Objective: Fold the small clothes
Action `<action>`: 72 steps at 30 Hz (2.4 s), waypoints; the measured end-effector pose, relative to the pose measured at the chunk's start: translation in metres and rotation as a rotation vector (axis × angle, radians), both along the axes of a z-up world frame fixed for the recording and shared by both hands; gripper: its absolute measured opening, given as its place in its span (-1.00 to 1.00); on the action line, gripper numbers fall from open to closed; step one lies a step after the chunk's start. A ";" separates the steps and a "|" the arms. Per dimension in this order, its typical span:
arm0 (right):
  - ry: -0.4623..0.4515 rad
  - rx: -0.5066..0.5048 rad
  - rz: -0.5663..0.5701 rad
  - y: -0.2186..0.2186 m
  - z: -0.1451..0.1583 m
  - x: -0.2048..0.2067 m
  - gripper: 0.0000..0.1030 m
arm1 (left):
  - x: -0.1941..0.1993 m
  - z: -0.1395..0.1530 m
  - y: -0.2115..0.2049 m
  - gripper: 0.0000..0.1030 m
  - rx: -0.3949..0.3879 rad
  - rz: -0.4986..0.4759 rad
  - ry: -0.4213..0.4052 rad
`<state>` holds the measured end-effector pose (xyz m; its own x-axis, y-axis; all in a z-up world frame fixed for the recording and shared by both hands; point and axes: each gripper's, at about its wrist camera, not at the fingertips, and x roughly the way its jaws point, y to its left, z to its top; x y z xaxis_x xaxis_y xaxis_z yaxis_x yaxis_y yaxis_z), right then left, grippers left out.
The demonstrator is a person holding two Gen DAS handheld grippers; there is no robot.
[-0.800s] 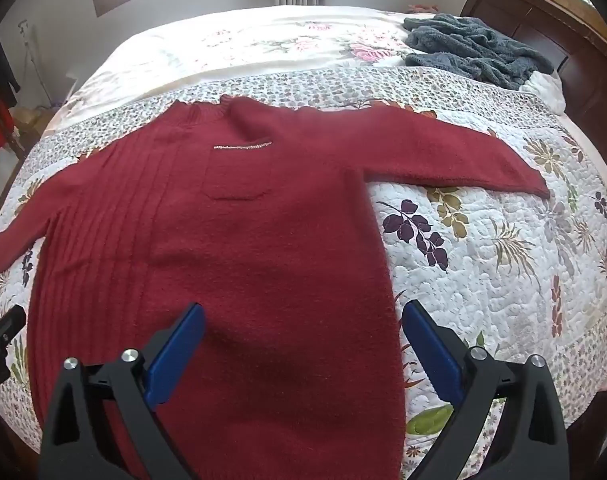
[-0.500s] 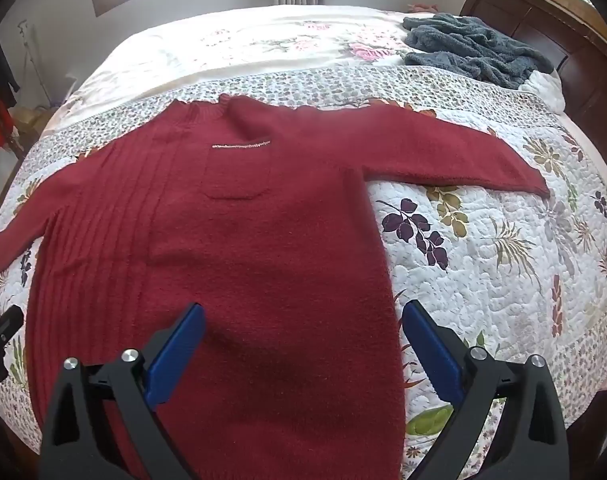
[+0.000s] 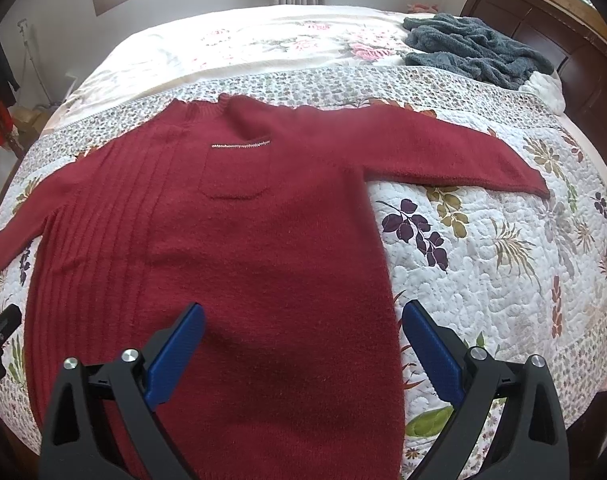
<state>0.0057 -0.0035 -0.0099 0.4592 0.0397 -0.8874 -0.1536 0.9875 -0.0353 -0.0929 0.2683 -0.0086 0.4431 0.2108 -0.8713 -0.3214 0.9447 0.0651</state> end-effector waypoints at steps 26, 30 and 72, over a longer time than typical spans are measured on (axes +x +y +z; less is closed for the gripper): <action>0.004 0.006 -0.005 -0.002 0.000 0.003 0.92 | 0.001 0.000 0.000 0.94 -0.040 -0.001 -0.033; 0.000 0.007 -0.010 -0.005 0.001 0.005 0.92 | 0.004 -0.003 -0.001 0.94 -0.081 -0.009 -0.014; 0.122 0.310 -0.454 -0.349 -0.072 0.277 -0.80 | 0.196 -0.013 -0.070 0.94 -0.049 -0.079 -0.079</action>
